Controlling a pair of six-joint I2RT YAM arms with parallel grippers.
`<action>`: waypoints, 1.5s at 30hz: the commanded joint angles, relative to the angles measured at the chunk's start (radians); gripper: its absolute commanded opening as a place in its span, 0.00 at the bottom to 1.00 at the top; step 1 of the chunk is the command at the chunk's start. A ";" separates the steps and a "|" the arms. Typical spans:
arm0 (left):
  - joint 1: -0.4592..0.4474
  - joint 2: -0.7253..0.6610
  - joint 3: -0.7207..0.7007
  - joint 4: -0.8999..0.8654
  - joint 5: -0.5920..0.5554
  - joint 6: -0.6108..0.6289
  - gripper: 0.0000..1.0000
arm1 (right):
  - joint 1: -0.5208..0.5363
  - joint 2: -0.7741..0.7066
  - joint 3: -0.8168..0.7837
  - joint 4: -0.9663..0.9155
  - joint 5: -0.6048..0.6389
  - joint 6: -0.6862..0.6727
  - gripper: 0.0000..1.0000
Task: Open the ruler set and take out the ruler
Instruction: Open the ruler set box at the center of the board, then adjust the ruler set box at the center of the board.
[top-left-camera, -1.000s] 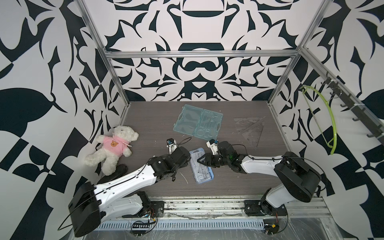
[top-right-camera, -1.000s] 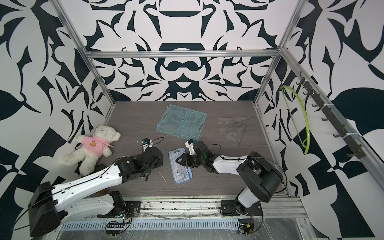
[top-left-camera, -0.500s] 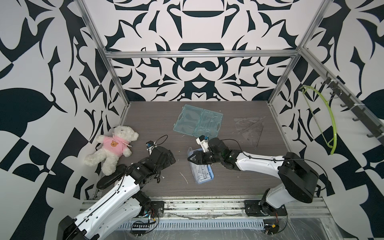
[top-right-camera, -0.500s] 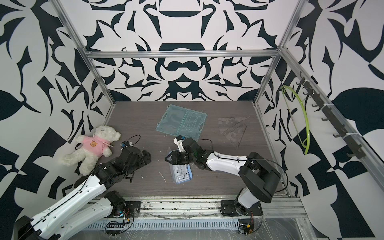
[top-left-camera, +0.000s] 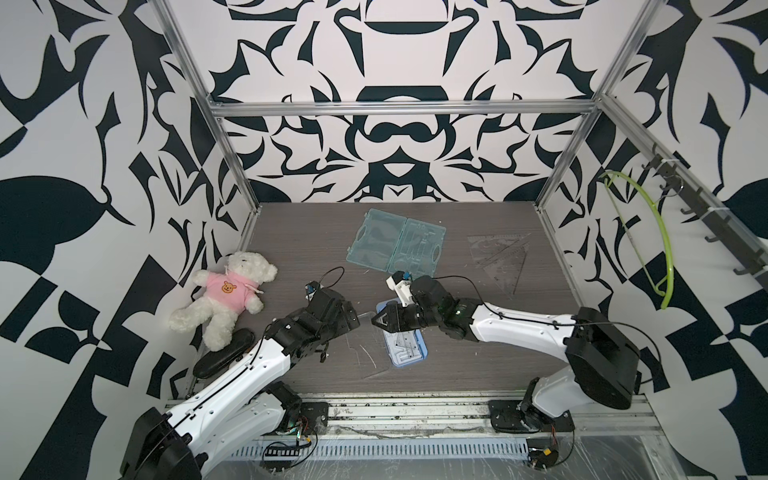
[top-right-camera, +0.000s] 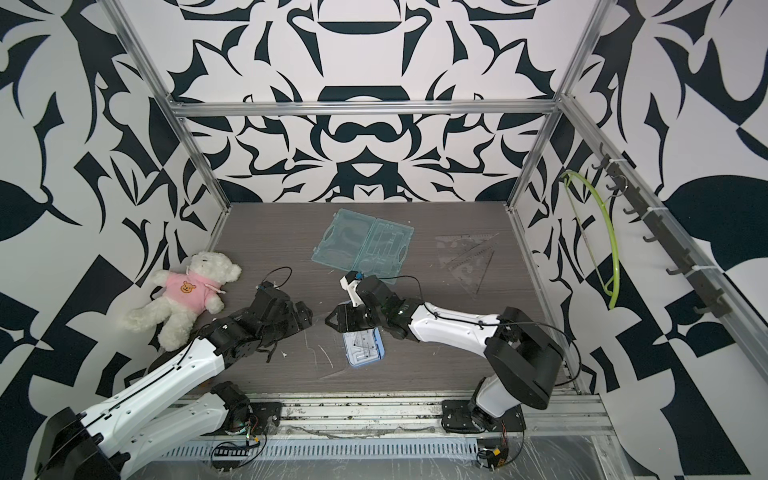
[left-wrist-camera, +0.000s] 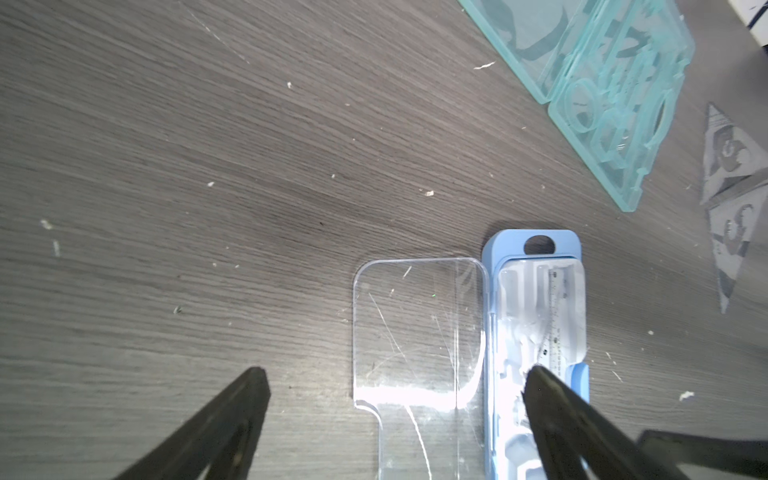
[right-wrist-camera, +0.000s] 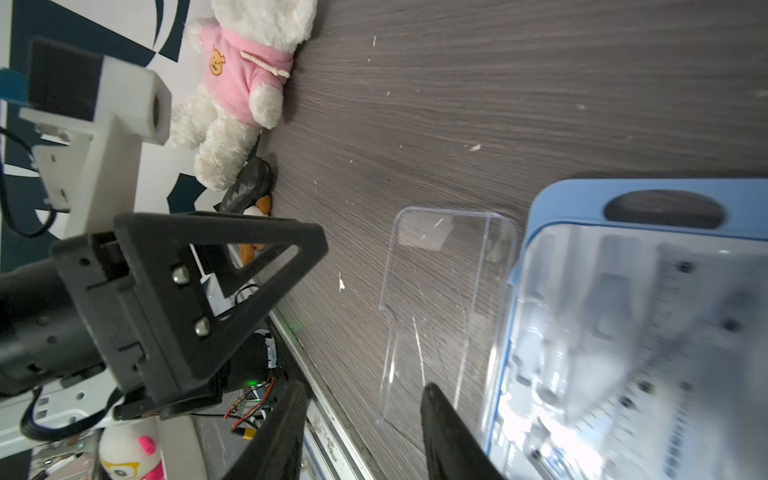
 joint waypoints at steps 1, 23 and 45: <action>0.003 -0.014 0.002 -0.017 0.018 0.012 0.97 | -0.032 -0.086 -0.009 -0.140 0.116 -0.063 0.46; -0.241 0.416 0.046 0.169 0.006 -0.150 0.27 | -0.221 -0.166 -0.192 -0.119 0.082 -0.027 0.44; -0.240 0.617 0.131 0.280 0.002 -0.099 0.04 | -0.227 -0.159 -0.216 -0.096 0.075 -0.018 0.43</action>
